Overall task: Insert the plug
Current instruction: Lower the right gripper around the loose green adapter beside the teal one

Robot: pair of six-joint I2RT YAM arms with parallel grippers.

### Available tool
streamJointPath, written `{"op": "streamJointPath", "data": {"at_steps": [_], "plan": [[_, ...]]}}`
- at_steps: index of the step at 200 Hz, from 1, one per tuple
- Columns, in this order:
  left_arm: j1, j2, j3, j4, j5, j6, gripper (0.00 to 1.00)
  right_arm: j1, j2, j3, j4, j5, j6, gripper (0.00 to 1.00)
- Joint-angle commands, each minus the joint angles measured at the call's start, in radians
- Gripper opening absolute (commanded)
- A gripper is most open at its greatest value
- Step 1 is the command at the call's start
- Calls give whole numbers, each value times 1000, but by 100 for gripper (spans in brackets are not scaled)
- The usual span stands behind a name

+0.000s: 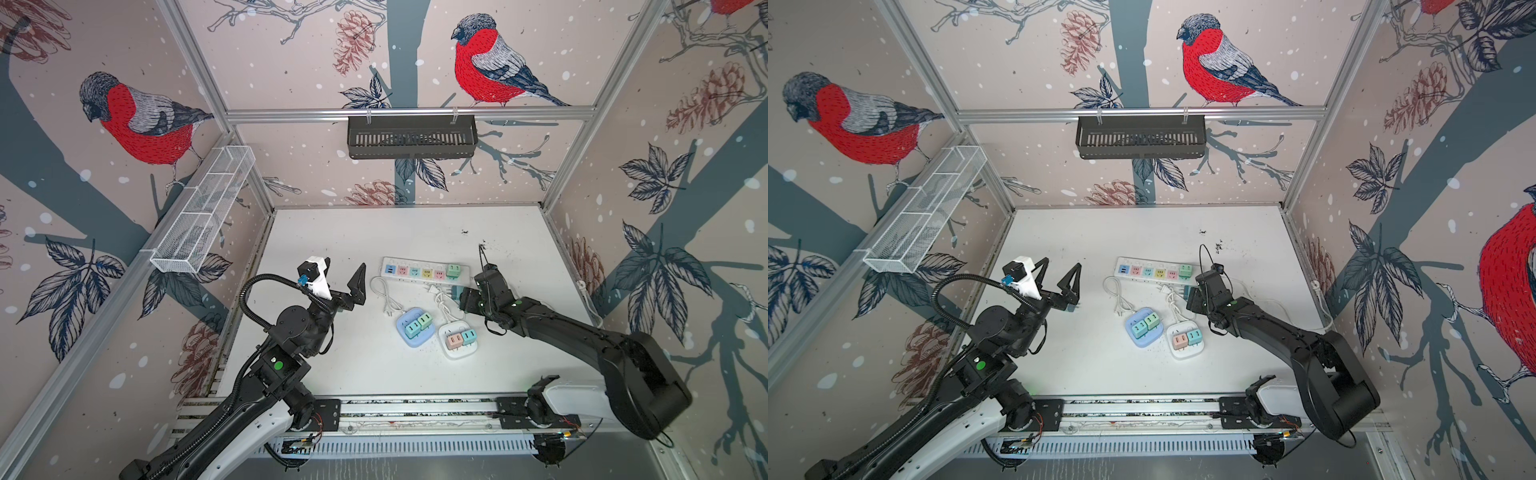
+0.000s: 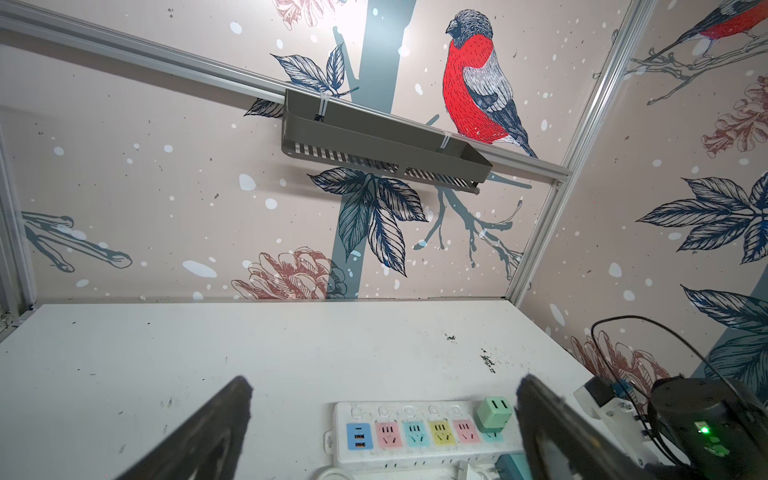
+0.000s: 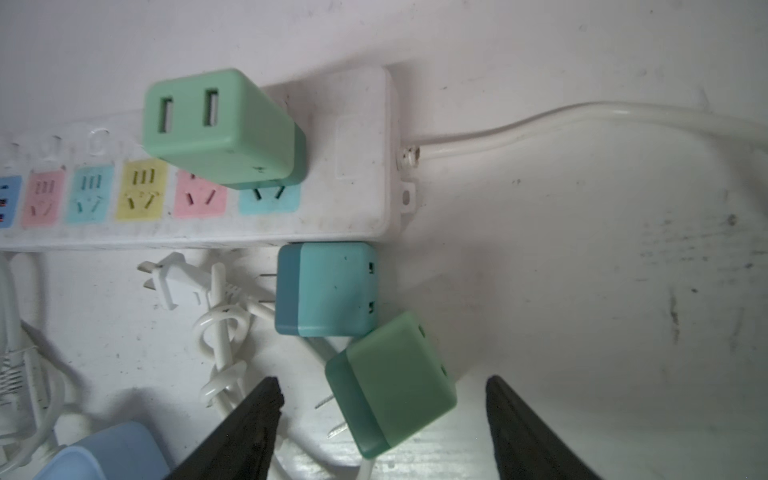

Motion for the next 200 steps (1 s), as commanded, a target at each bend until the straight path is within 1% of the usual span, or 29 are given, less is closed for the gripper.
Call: {"op": "streamJointPath", "data": {"at_steps": [1, 58, 82, 135, 176, 200], "plan": [[3, 6, 0, 20, 6, 6, 98, 8, 39, 19, -11, 39, -8, 78], [3, 10, 1, 24, 15, 12, 98, 22, 129, 61, -17, 75, -14, 79], [3, 7, 4, 20, 15, 14, 98, 29, 143, 64, -25, 97, -12, 79], [3, -3, 2, 17, 16, 17, 99, 38, 107, 21, -51, 147, 7, 79], [3, -11, 1, 14, 18, 15, 98, 31, 40, -36, -53, 166, 30, 79], [3, -13, 1, 10, 24, 13, 98, 10, -2, -71, -54, 168, 44, 78]]}}
